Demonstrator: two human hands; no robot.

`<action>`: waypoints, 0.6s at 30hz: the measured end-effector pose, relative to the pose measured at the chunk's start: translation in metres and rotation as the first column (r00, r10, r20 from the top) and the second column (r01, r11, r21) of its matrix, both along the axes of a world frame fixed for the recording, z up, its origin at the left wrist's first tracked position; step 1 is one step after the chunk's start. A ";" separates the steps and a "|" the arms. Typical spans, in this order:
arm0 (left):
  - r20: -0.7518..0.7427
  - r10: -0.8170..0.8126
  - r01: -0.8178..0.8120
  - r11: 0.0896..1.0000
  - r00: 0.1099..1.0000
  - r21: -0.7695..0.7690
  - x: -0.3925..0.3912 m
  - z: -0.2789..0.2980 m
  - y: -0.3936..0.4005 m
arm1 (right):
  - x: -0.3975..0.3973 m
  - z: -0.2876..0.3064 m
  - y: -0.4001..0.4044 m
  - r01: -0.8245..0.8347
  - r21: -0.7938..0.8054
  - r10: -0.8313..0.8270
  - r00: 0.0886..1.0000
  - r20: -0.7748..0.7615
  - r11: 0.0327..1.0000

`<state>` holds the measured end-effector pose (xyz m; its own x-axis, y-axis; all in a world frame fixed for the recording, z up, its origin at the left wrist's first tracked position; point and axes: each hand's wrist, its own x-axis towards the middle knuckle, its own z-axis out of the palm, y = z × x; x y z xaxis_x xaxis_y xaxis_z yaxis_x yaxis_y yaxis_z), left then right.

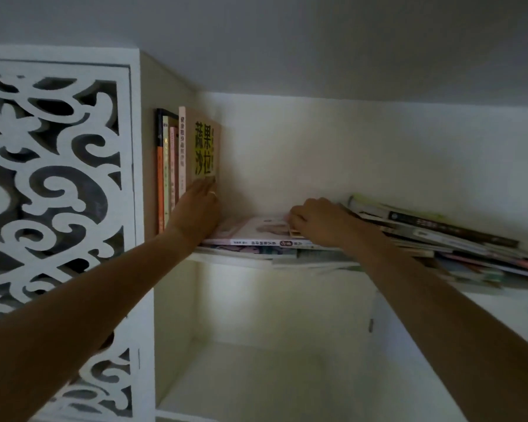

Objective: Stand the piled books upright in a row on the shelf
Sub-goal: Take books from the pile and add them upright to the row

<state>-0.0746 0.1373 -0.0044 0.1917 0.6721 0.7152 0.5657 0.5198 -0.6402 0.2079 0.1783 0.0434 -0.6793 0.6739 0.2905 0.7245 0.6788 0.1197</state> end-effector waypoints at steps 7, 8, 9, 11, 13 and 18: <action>0.253 0.129 -0.110 0.990 0.959 -0.090 0.021 0.015 -0.001 | 0.033 0.011 -0.012 -0.144 0.036 0.148 0.974 -0.174 0.989; 0.315 0.109 -0.096 0.994 0.943 -0.057 0.026 0.016 0.002 | 0.044 0.020 -0.015 -0.127 0.104 0.145 0.971 -0.188 0.986; 0.394 0.081 -0.081 0.997 0.916 -0.016 0.032 0.016 0.003 | 0.058 0.030 -0.017 -0.072 0.162 0.102 0.977 -0.189 0.984; 0.529 0.002 -0.047 0.996 0.849 0.072 0.044 0.016 0.008 | 0.088 0.047 -0.021 0.123 0.153 -0.098 0.982 -0.162 0.981; 0.604 -0.050 -0.034 0.991 0.795 0.127 0.053 0.015 0.012 | 0.115 0.057 -0.018 0.358 0.018 -0.357 0.934 -0.017 0.934; 0.682 -0.150 -0.006 0.975 0.716 0.221 0.058 0.011 0.017 | 0.143 0.048 -0.010 0.370 -0.005 -0.370 0.928 -0.048 0.929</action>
